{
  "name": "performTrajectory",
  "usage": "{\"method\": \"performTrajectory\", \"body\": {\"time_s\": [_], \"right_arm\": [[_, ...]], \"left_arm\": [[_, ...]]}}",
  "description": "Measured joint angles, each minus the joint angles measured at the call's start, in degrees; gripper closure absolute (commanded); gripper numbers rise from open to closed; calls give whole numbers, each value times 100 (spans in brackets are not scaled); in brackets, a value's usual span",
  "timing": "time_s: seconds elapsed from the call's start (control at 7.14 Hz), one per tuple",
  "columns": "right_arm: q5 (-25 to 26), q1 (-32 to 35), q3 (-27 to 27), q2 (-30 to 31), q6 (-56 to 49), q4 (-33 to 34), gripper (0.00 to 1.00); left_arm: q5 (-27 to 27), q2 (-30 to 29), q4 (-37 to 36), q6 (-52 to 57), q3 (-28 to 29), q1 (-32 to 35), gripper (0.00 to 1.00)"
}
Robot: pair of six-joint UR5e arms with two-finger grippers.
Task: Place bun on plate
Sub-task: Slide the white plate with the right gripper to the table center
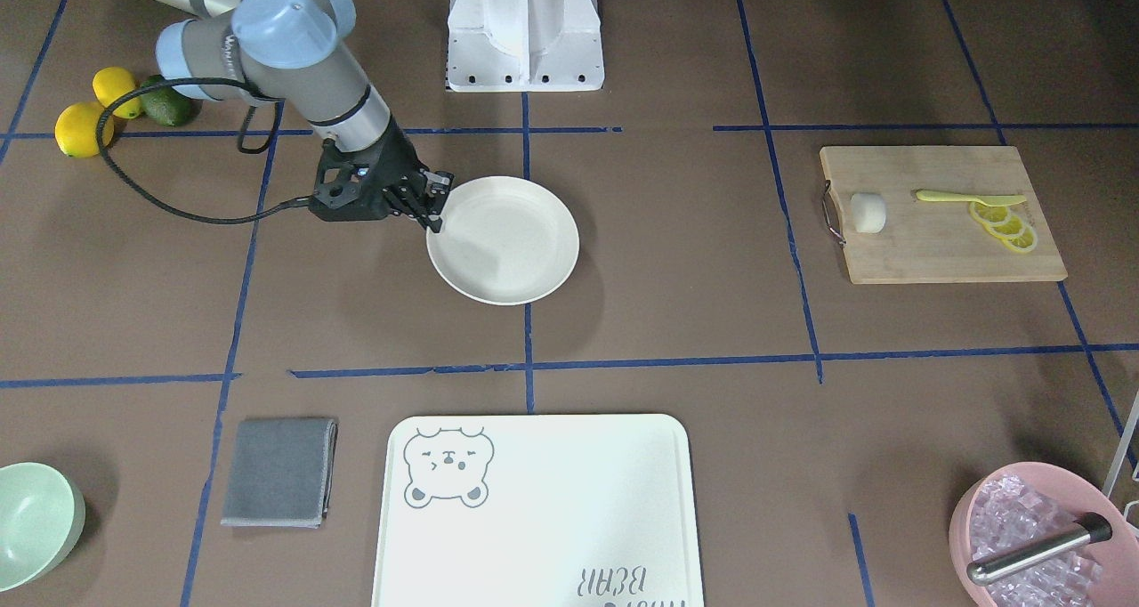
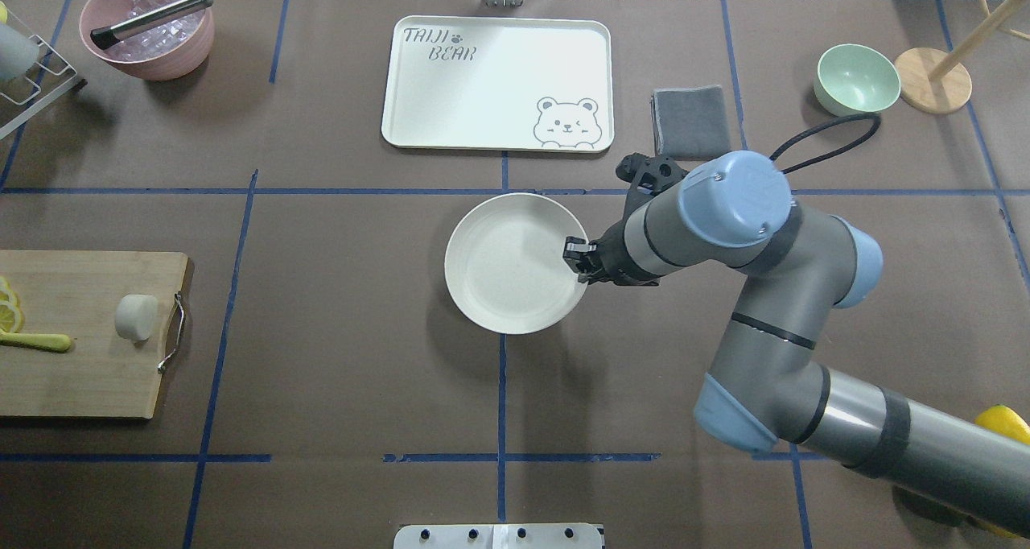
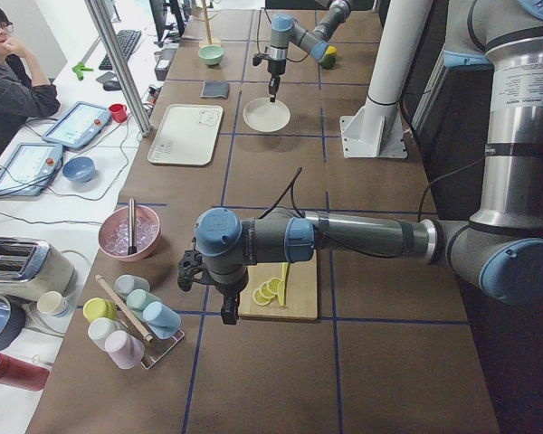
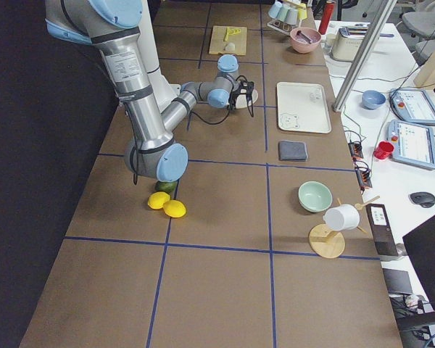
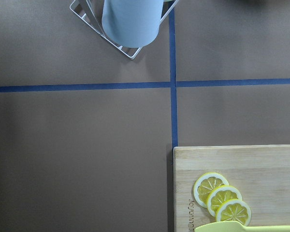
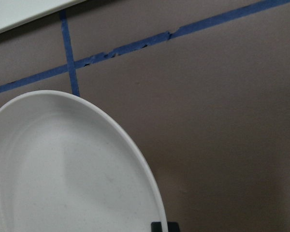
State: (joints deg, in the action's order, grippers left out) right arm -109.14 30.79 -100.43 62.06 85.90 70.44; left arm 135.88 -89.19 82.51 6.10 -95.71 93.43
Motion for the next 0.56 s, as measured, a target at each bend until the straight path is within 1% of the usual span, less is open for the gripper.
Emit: {"method": "performTrajectory", "body": {"time_s": [0.14, 0.42, 0.56], "right_arm": [[115, -97, 159, -173, 91, 63, 100], [178, -169, 260, -236, 146, 93, 99], [187, -193, 277, -236, 152, 103, 83]], "left_arm": [[0, 3, 0, -1, 0, 0, 0], [0, 4, 0, -3, 0, 0, 0], [0, 1, 2, -3, 0, 0, 0]]}}
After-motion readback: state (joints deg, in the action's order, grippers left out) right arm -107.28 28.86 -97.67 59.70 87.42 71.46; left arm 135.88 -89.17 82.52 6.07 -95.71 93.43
